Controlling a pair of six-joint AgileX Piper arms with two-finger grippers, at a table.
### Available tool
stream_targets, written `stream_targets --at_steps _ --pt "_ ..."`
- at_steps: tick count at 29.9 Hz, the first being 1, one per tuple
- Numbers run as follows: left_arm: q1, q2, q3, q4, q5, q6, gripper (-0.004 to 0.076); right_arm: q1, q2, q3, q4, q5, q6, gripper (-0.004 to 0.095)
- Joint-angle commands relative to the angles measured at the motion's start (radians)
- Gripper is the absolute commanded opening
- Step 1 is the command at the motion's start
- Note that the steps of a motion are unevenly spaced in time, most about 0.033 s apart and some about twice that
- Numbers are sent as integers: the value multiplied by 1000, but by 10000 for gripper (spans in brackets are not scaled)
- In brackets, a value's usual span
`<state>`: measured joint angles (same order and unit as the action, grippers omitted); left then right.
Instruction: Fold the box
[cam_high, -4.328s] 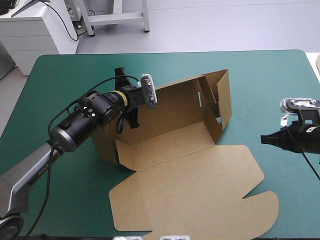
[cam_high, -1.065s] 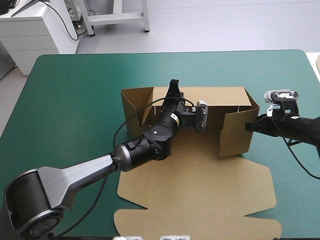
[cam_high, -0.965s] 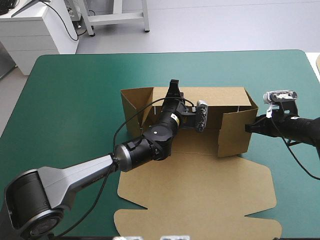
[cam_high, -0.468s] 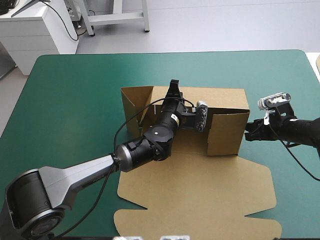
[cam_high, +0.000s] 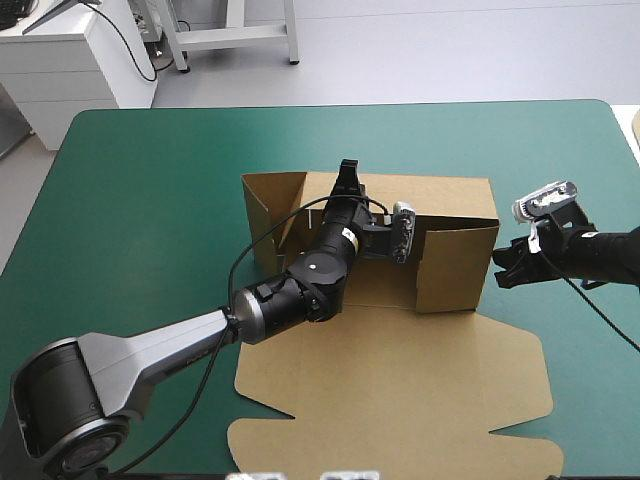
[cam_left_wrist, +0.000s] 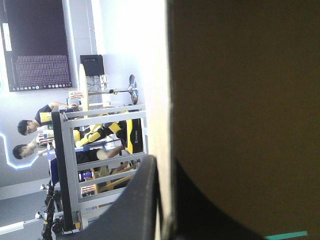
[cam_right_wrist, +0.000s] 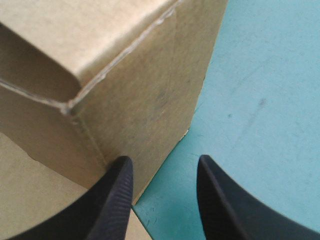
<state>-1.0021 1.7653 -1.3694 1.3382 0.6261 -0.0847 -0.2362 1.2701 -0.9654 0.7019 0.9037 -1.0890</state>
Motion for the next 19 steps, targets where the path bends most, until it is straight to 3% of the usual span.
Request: stream_targets --at_steps 1,7,19 --pt "-13 -33 -19 -6 -21 -6 -8 0 -32 -44 36 45 -1 395" --pt "-13 -33 -19 -6 -21 -6 -8 0 -32 -48 17 72 -1 395" --pt "-13 -33 -19 -6 -24 -6 -8 3 -10 -48 112 79 -2 395"
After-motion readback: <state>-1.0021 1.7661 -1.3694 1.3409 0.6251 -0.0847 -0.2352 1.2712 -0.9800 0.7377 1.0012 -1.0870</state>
